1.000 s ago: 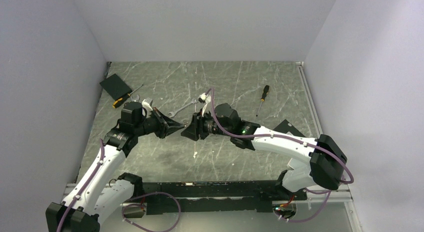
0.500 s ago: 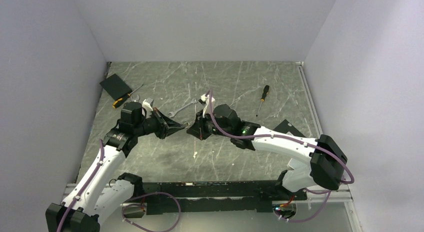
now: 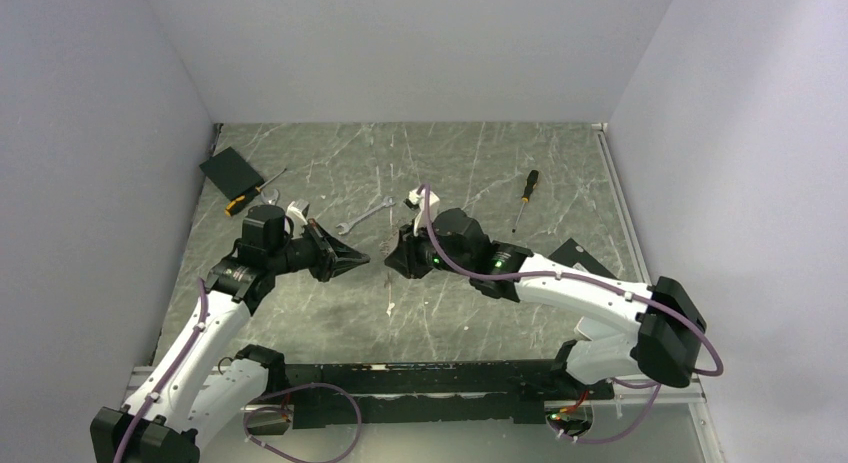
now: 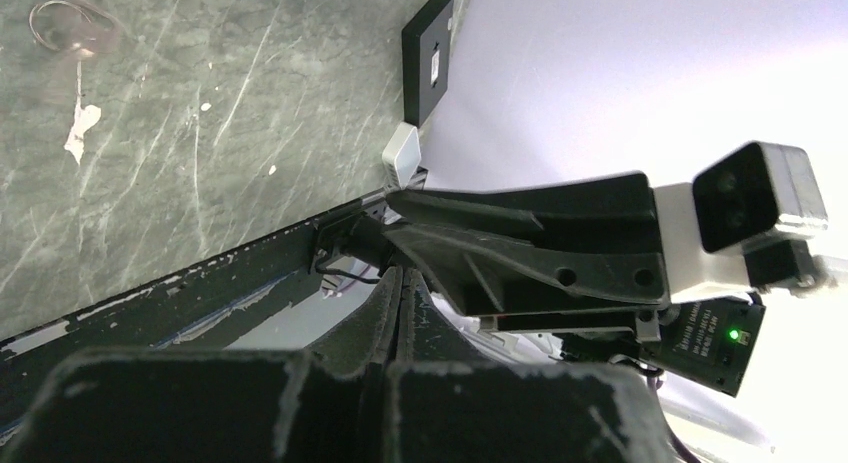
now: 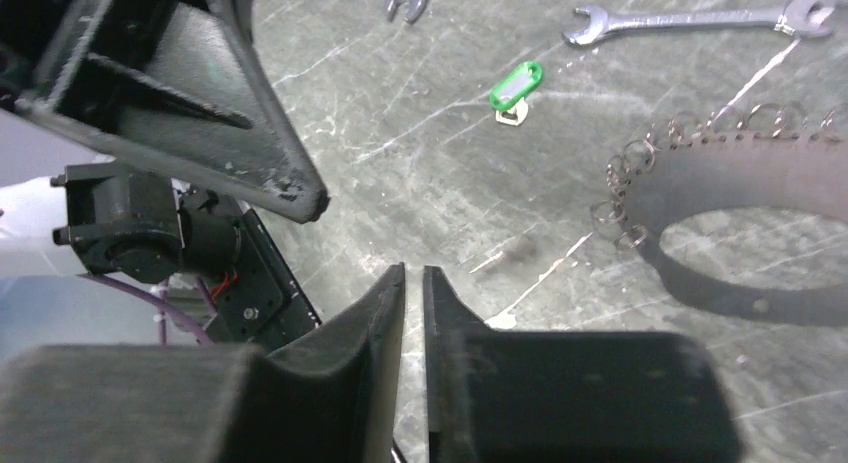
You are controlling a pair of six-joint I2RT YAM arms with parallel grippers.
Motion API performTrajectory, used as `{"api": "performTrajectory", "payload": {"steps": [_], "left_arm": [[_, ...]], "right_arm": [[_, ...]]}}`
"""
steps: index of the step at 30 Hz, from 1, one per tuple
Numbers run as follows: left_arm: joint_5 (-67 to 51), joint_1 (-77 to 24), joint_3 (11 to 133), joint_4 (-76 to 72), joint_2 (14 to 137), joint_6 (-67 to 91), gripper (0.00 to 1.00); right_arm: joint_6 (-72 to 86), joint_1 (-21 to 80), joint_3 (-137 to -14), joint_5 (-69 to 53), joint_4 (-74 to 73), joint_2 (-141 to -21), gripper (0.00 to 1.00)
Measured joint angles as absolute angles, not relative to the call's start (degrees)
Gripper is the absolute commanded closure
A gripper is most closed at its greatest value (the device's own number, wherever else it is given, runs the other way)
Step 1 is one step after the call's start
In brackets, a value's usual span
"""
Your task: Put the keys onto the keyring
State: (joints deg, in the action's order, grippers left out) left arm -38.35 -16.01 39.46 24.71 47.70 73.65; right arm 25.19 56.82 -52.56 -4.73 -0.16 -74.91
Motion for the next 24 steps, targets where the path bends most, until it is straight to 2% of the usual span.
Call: {"api": "performTrajectory", "payload": {"steps": [3, 6, 7, 10, 12, 14, 17, 24], "left_arm": [[-38.33, -16.08, 39.51, 24.77, 47.81, 72.14, 1.0], [-37.54, -16.08, 40.95, 27.2, 48.29, 68.38, 1.0], [-36.8, -16.08, 42.11, 28.75, 48.6, 66.35, 0.97], [-32.88, -16.12, 45.54, 33.52, 48.69, 59.99, 0.7], [-28.58, -16.16, 47.42, 37.21, 48.6, 55.59, 0.46], [-23.75, -16.16, 47.86, 40.69, 48.45, 51.96, 0.36], [-17.28, -16.16, 47.2, 45.3, 48.45, 49.15, 0.34], [-7.94, -16.97, 46.06, 51.62, 51.62, 45.82, 0.37]], "right_arm": [[24.58, 56.84, -51.59, -4.71, -0.21, -72.42, 0.99], [24.4, 56.82, -50.54, -4.32, -0.84, -70.57, 0.93], [24.4, 56.84, -50.39, -3.92, -1.39, -70.24, 0.88], [24.62, 56.82, -50.17, -2.46, -3.79, -69.89, 0.72], [24.75, 56.82, -49.95, -0.71, -5.72, -69.84, 0.61], [25.41, 56.82, -49.52, 0.6, -7.27, -69.71, 0.54], [26.63, 56.84, -47.97, 2.15, -8.84, -69.56, 0.49], [28.08, 56.93, -45.91, 2.48, -10.81, -71.5, 0.4]]}}
